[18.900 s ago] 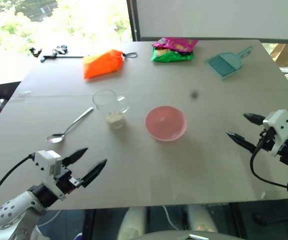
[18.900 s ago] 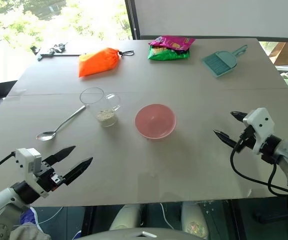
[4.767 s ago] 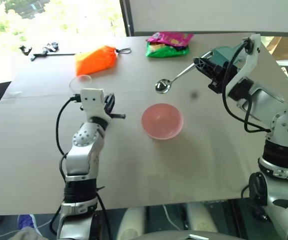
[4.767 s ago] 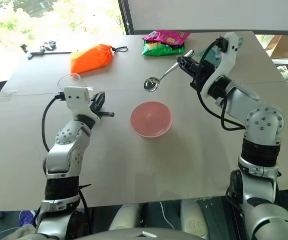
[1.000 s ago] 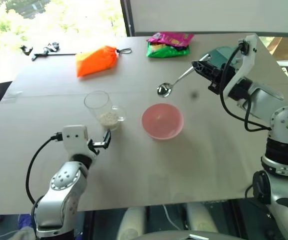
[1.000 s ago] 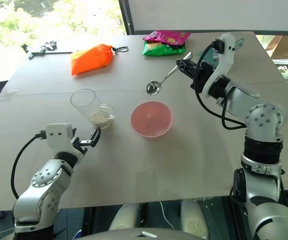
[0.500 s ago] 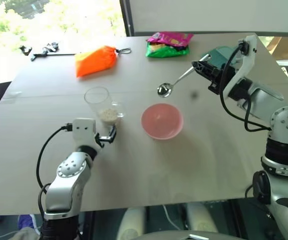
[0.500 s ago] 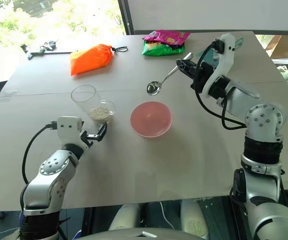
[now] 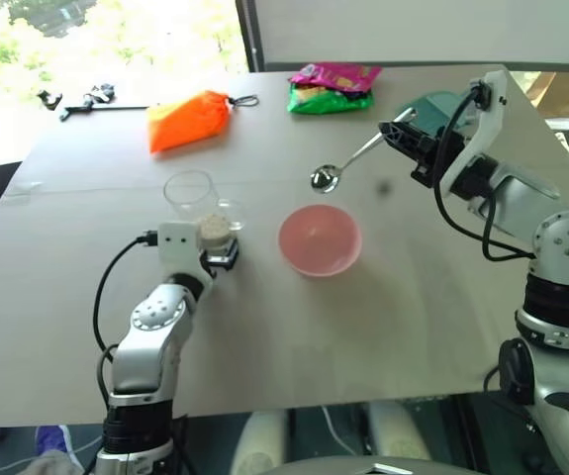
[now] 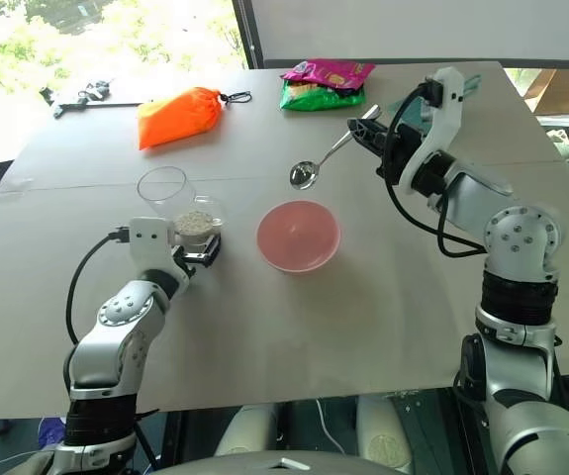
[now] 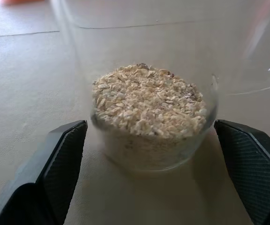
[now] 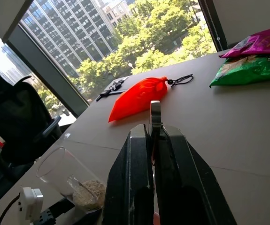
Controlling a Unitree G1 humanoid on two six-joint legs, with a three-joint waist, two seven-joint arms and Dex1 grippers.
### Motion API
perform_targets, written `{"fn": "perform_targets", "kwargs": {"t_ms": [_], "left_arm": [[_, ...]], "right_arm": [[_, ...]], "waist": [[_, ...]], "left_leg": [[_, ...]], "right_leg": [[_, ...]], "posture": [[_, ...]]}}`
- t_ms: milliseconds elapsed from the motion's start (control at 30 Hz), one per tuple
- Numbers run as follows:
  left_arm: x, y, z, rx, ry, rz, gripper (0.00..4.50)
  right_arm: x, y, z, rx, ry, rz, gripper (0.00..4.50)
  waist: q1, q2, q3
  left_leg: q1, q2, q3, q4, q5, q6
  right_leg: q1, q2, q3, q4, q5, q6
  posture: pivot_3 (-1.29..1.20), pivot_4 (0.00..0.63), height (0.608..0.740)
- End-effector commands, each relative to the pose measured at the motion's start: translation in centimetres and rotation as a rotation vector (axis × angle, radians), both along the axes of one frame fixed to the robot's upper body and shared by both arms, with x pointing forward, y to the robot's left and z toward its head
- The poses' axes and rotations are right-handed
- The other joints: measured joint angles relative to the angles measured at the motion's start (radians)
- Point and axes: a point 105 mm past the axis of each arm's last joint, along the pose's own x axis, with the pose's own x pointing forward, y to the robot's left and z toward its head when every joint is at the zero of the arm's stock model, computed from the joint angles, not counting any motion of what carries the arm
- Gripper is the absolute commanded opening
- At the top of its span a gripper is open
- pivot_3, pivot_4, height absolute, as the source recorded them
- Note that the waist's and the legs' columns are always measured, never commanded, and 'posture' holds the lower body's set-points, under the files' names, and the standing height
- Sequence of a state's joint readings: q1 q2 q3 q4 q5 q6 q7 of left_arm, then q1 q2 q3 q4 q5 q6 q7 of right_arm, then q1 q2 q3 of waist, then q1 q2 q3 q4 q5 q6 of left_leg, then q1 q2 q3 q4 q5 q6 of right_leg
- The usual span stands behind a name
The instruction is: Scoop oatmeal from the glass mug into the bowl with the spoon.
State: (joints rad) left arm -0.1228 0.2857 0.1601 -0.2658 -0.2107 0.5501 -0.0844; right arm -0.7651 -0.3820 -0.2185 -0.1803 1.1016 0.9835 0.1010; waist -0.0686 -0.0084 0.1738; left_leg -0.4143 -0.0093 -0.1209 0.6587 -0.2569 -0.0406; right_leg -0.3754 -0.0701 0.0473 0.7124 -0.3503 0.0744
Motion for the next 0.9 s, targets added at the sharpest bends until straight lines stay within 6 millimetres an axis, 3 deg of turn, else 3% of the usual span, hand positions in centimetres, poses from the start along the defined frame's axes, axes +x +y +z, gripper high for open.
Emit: {"fn": "perform_targets", "kwargs": {"t_ms": [33, 333, 567, 767, 900], "left_arm": [[-0.4, 1.8, 0.2, 0.049, -0.008, 0.065, 4.46], [-0.7, 5.3, 1.4, 0.118, -0.011, 0.083, 4.46], [-1.2, 6.9, 1.7, 0.150, 0.004, 0.070, 4.46], [-3.6, 9.9, 1.3, 0.137, 0.040, 0.175, 4.46], [-5.3, 7.1, 2.5, 0.051, -0.044, 0.074, 4.46]], "right_arm": [[-0.8, 0.1, 1.3, 0.009, -0.067, 0.011, 0.00], [-0.9, 0.1, 1.2, 0.011, -0.066, 0.006, 0.00], [-0.9, 0.1, 1.2, 0.009, -0.066, 0.007, 0.00], [-0.9, 0.2, 1.1, 0.006, -0.063, 0.009, 0.00], [-0.9, 0.2, 1.0, 0.005, -0.061, 0.012, 0.00]], "waist": [[-0.001, 0.000, 0.000], [-0.002, 0.000, 0.000], [-0.001, 0.000, 0.000], [-0.004, 0.000, 0.000], [-0.001, 0.000, 0.000]], "left_leg": [[0.000, 0.000, 0.000, 0.000, 0.000, 0.000], [0.000, 0.000, 0.000, 0.000, 0.000, 0.000], [0.000, 0.000, 0.000, 0.000, 0.000, 0.000], [0.000, 0.001, 0.000, -0.001, 0.000, 0.000], [0.000, 0.000, 0.001, -0.001, 0.000, 0.000]], "right_leg": [[0.000, 0.000, 0.000, 0.000, 0.000, 0.000], [0.000, 0.000, 0.000, 0.000, 0.000, 0.000], [0.000, 0.000, 0.000, 0.000, 0.000, 0.000], [-0.001, 0.000, 0.000, 0.000, 0.000, 0.000], [-0.001, 0.000, 0.001, 0.000, 0.000, 0.000]], "posture": [[0.00, 0.150, 0.740], [0.00, 0.150, 0.740], [0.00, 0.150, 0.740], [0.00, 0.150, 0.740], [0.00, 0.150, 0.740]]}}
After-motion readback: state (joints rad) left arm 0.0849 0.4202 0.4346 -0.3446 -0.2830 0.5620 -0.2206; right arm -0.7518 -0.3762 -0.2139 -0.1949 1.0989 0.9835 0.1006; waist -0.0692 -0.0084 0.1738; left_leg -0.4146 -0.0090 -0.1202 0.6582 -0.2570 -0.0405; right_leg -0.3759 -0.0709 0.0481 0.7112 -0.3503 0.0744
